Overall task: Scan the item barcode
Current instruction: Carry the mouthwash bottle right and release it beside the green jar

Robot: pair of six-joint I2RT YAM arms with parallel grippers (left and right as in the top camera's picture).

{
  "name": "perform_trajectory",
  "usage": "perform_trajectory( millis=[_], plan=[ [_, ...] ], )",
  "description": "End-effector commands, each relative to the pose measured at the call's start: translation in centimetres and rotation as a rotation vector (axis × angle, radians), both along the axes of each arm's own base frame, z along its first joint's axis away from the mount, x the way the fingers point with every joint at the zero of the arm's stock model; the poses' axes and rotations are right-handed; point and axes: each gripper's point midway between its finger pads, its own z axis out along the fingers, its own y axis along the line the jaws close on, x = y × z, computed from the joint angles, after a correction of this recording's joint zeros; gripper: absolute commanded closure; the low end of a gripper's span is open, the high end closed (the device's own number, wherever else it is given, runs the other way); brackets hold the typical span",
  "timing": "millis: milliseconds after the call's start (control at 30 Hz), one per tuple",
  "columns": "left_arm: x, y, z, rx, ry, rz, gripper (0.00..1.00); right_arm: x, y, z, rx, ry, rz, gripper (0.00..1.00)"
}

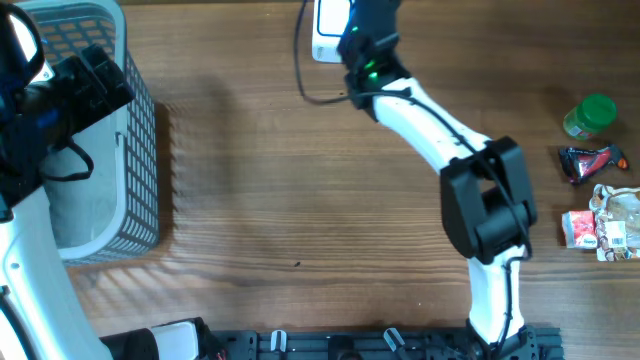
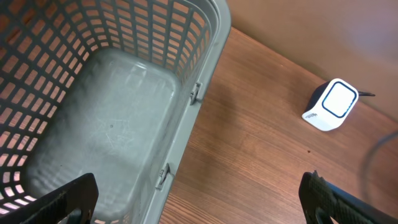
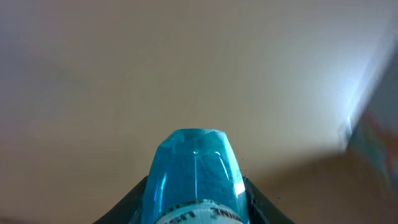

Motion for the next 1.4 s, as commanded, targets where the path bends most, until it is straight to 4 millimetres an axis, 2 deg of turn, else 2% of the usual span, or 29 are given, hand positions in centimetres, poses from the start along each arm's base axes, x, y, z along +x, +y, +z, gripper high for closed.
perform_trajectory(
  millis=[0,67,100,133,233,400,467,567,600,667,700,800,967,1067,1267,1300,1333,1367],
  plan=[
    [0.0,0.2,0.3,-0.002,-0.010,0.006,0.00,-3.9,-10.2,0.0,0.260,-0.087,-0.435,0.76],
    [0.0,0.2,0.3,-0.002,-0.010,0.006,0.00,-5.4,-13.6,-0.8,0.320,-0.111,-0.588,0.76],
    [0.0,0.2,0.3,-0.002,-0.010,0.006,0.00,-6.3,-15.4,-1.4,0.354,-0.130,-0.670,0.74],
    [0.0,0.2,0.3,-0.003,-0.010,0.006,0.00,-6.6,-16.8,-2.0,0.344,-0.117,-0.712,0.67],
    [0.0,0.2,0.3,-0.003,-0.010,0.006,0.00,-6.7,-17.9,-3.1,0.321,-0.090,-0.736,0.66],
    [0.0,0.2,0.3,-0.002,-0.010,0.006,0.00,-6.5,-19.4,-3.5,0.366,-0.154,-0.736,0.66],
    [0.0,0.2,0.3,-0.002,-0.010,0.006,0.00,-6.6,-20.3,-4.5,0.378,-0.161,-0.763,0.67],
    [0.0,0.2,0.3,-0.003,-0.010,0.006,0.00,-6.6,-21.5,-7.9,0.383,-0.134,-0.775,0.68],
    [0.0,0.2,0.3,-0.003,-0.010,0.006,0.00,-6.2,-22.0,-11.3,0.384,-0.037,-0.732,0.68],
    [0.0,0.2,0.3,-0.003,-0.010,0.006,0.00,-6.4,-22.5,-14.1,0.411,0.038,-0.709,0.67],
    [0.0,0.2,0.3,-0.002,-0.010,0.006,0.00,-6.8,-22.9,-16.3,0.467,0.088,-0.696,0.67],
    [0.0,0.2,0.3,-0.002,-0.010,0.006,0.00,-7.0,-22.5,-20.2,0.606,0.224,-0.638,0.67],
    [0.0,0.2,0.3,-0.003,-0.010,0.006,0.00,-8.9,-23.2,-25.2,0.894,0.327,-0.671,0.67],
    [0.0,0.2,0.3,-0.002,-0.010,0.006,0.00,-10.3,-24.2,-27.3,1.047,0.380,-0.714,0.69],
    [0.0,0.2,0.3,-0.003,-0.010,0.006,0.00,-14.0,-28.1,-29.5,1.198,0.453,-0.858,0.69],
    [0.0,0.2,0.3,-0.002,-0.010,0.006,0.00,-14.4,-28.3,-29.9,1.235,0.477,-0.863,0.60],
    [0.0,0.2,0.3,-0.002,-0.010,0.006,0.00,-14.7,-28.4,-30.3,1.274,0.503,-0.864,0.43],
    [0.0,0.2,0.3,-0.003,-0.010,0.006,0.00,-15.0,-28.6,-30.6,1.304,0.517,-0.866,0.36]
  ],
)
